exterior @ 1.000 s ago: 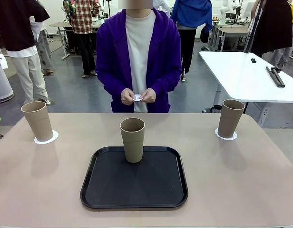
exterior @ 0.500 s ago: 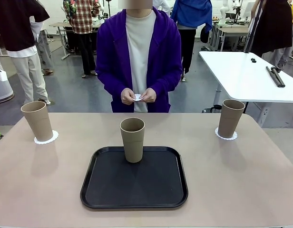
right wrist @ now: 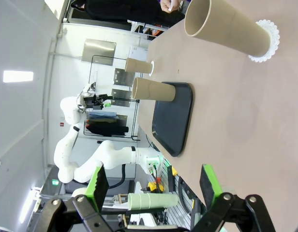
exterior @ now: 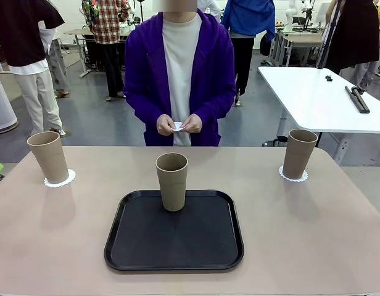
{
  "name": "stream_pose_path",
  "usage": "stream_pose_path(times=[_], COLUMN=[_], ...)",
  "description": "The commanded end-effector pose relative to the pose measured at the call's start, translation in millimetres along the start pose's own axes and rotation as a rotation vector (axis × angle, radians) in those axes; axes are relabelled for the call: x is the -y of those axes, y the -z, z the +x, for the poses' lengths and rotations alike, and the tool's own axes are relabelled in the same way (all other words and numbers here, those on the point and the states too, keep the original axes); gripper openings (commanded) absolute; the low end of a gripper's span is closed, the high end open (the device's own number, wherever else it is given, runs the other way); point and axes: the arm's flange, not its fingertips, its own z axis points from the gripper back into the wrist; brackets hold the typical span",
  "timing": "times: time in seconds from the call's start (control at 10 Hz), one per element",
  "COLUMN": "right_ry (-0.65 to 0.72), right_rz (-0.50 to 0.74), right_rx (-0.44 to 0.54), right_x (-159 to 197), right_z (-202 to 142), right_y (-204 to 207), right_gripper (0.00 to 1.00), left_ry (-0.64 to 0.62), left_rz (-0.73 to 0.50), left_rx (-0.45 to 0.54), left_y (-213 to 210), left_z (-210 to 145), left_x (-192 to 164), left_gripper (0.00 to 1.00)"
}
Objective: Place coasters on the table and set cups on them.
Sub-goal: Take one Reusable plastic cup from the Flat Tray and place it on a coaster set by the human.
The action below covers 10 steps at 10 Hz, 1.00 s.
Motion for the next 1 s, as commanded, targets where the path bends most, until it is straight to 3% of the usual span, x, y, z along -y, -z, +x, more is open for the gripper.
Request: stream_pose_path(times=[0.0,0.3,0.9], right_ry=[0.0,0.0,0.0], right_rz=[0.005,0.005,0.005], right_rx=[0.001,0.001,0.001], right_x=[-1,-1,-1], right_z=[2,2,2], right_y=[-1,-1,-1], right_gripper=[1.0,1.0,1.0], left_ry=[-0.042,-0.124,-0.367], left_rz=[-0.309,-0.524,-0.767], left_rx=[0.158,0.267,0.213], left_y=[-18,-31,-45], left_z=[-3,-47,-100], left_x=[-43,-96,-171], left_gripper=[1.0,1.0,1.0])
